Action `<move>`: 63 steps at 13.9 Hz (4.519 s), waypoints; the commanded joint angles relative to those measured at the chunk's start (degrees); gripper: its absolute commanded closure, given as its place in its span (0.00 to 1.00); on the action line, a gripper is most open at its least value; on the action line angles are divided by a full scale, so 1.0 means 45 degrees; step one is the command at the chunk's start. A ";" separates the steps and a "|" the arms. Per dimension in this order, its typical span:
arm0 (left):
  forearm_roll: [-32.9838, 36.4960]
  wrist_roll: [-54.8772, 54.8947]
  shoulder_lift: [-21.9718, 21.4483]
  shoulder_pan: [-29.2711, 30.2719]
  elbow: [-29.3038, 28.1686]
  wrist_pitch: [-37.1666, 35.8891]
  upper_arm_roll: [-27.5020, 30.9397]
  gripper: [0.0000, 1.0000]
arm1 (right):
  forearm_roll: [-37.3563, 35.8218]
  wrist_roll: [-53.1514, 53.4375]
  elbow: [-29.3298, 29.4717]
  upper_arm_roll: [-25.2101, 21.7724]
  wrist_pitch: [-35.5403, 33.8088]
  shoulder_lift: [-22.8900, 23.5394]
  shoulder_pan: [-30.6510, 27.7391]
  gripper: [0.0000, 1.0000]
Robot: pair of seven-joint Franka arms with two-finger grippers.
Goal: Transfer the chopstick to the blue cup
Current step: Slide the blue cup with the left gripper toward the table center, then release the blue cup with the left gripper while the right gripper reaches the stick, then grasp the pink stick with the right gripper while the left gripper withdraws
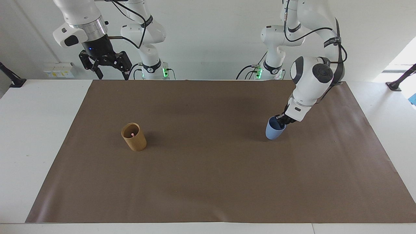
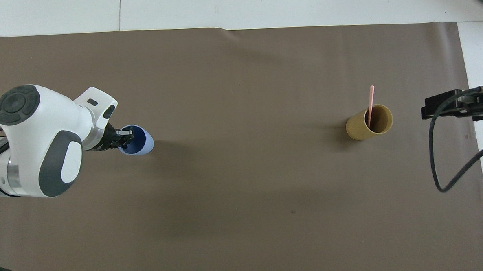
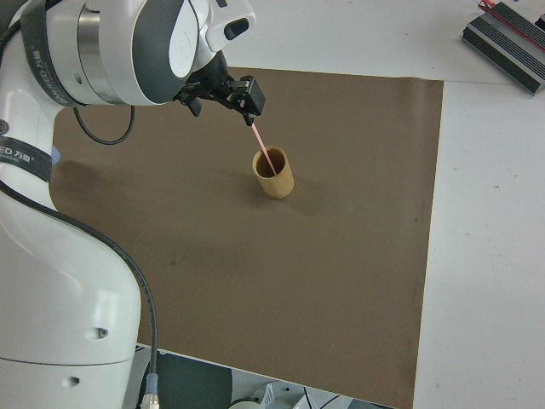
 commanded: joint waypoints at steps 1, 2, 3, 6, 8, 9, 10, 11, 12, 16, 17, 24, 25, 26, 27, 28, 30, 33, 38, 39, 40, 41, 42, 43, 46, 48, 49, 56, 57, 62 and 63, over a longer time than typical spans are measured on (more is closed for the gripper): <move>0.0514 -0.1526 0.0285 -0.1019 0.1788 -0.1627 0.0147 1.00 | 0.0217 -0.0399 -0.0339 0.0009 0.0213 -0.0285 -0.0158 0.00; 0.0555 -0.2386 0.0285 -0.1506 0.1966 -0.1629 0.0127 1.00 | 0.0217 -0.0400 -0.0339 0.0009 0.0213 -0.0285 -0.0158 0.00; 0.0555 -0.3265 0.0285 -0.2111 0.2122 -0.1610 0.0127 1.00 | 0.0217 -0.0400 -0.0339 0.0009 0.0194 -0.0285 -0.0158 0.00; 0.0322 -0.5220 0.0285 -0.3421 0.2008 -0.0697 0.0069 1.00 | 0.0217 -0.0400 -0.0339 0.0009 0.0194 -0.0285 -0.0158 0.00; 0.0321 -0.6375 0.0770 -0.4631 0.1870 0.0164 0.0069 1.00 | 0.0217 -0.0380 -0.0339 0.0009 0.0213 -0.0285 -0.0158 0.00; 0.0321 -0.6631 0.0948 -0.5081 0.1850 0.0361 0.0069 1.00 | 0.0217 -0.0341 -0.0339 0.0009 0.0233 -0.0285 -0.0139 0.00; 0.0321 -0.6885 0.1046 -0.5491 0.1754 0.0575 0.0069 1.00 | 0.0217 -0.0302 -0.0339 0.0009 0.0233 -0.0304 -0.0119 0.00; 0.0321 -0.7023 0.1221 -0.5766 0.1714 0.0694 0.0069 1.00 | 0.0217 -0.0302 -0.0358 0.0009 0.0233 -0.0305 -0.0119 0.00; 0.0340 -0.7024 0.1397 -0.6020 0.1694 0.0869 0.0069 1.00 | 0.0217 -0.0283 -0.0436 0.0009 0.0252 -0.0305 -0.0119 0.00; 0.0379 -0.6927 0.1594 -0.6159 0.1500 0.1476 0.0069 1.00 | 0.0217 -0.0185 -0.1274 0.0009 0.1752 -0.0480 -0.0080 0.00; 0.0399 -0.6926 0.1729 -0.6411 0.1383 0.1727 0.0069 1.00 | 0.0217 -0.0185 -0.1489 0.0009 0.2201 -0.0480 -0.0080 0.00; 0.0418 -0.6926 0.2219 -0.6589 0.1108 0.2199 0.0069 0.86 | 0.0178 -0.1039 -0.2448 0.0029 0.4858 0.0726 -0.0022 0.00; 0.0438 -0.6907 0.2219 -0.6589 0.1108 0.2179 0.0069 0.55 | 0.0178 -0.1605 -0.2448 0.0029 0.5519 0.1059 -0.0002 0.00; 0.0438 -0.6907 0.2219 -0.6570 0.1108 0.2179 0.0069 0.35 | 0.0178 -0.2016 -0.2448 0.0029 0.6241 0.1411 -0.0002 0.00; 0.0438 -0.6907 0.2219 -0.6570 0.1089 0.2141 0.0069 0.16 | 0.0216 -0.2137 -0.2429 0.0048 0.6829 0.1781 -0.0002 0.00; 0.0438 -0.6926 0.2200 -0.6589 0.1108 0.2024 0.0088 0.02 | 0.0236 -0.2022 -0.2429 0.0068 0.7163 0.2075 -0.0002 0.00; 0.0613 -0.6926 0.2180 -0.6570 0.1244 0.1558 0.0127 0.00 | 0.0236 -0.1982 -0.2487 0.0068 0.7478 0.2234 -0.0002 0.00; 0.0965 -0.6887 0.1499 -0.6142 0.1264 0.0639 0.0186 0.00 | 0.0217 -0.2001 -0.3422 0.0107 0.8489 0.1942 0.0057 0.00; 0.0965 -0.5252 -0.0141 -0.4328 0.1265 -0.0397 0.0186 0.00 | 0.0197 -0.2466 -0.5260 0.0087 1.0254 0.1552 0.0427 0.00; 0.0946 -0.4628 -0.0473 -0.3879 0.1264 -0.0747 0.0186 0.00 | 0.0216 -0.3263 -0.5319 0.0087 0.9653 0.1474 0.0389 0.00; 0.0946 -0.4061 -0.0747 -0.3391 0.1284 -0.1214 0.0186 0.00 | 0.0217 -0.3599 -0.5300 0.0087 0.8738 0.1376 0.0331 0.00; 0.0946 -0.3456 -0.0982 -0.2942 0.1265 -0.1548 0.0186 0.00 | 0.0217 -0.3622 -0.5300 0.0087 0.8536 0.1356 0.0311 0.00; 0.0926 -0.2696 -0.1120 -0.2434 0.1264 -0.1822 0.0186 0.00 | 0.0217 -0.3622 -0.5184 0.0087 0.8553 0.1414 0.0311 0.00; 0.0926 -0.2069 -0.1160 -0.2004 0.1264 -0.2037 0.0205 0.00 | 0.0217 -0.3661 -0.5163 0.0087 0.8611 0.1433 0.0292 0.00; 0.0926 0.0019 -0.1219 -0.0578 0.1225 -0.2467 0.0205 0.00 | 0.0217 -0.3642 -0.5085 0.0087 0.8863 0.1609 0.0272 0.31; 0.0926 0.1620 -0.1355 0.0417 0.1225 -0.2645 0.0206 0.00 | 0.0236 -0.3642 -0.5027 0.0087 0.9450 0.1784 0.0272 0.56; 0.0926 0.2402 -0.1375 0.0828 0.1225 -0.2877 0.0225 0.00 | 0.0256 -0.3506 -0.4794 0.0087 0.9471 0.1901 0.0252 0.63; 0.0946 0.4597 -0.1747 0.2239 0.2490 -0.4203 0.0244 0.00 | 0.0236 -0.3018 -0.4734 0.0087 1.0271 0.2098 0.0291 0.64; 0.0946 0.4597 -0.1727 0.2239 0.3017 -0.4691 0.0225 0.00 | 0.0236 -0.2959 -0.4734 0.0087 1.0272 0.2098 0.0311 0.70; 0.0965 0.4617 -0.1824 0.2239 0.5110 -0.6958 0.0302 0.00 | 0.0236 -0.2978 -0.4714 0.0087 1.0233 0.2098 0.0311 1.00; 0.0965 0.4617 -0.1824 0.2239 0.5286 -0.7213 0.0303 0.00 | 0.0236 -0.2958 -0.4675 0.0087 1.0233 0.2117 0.0292 1.00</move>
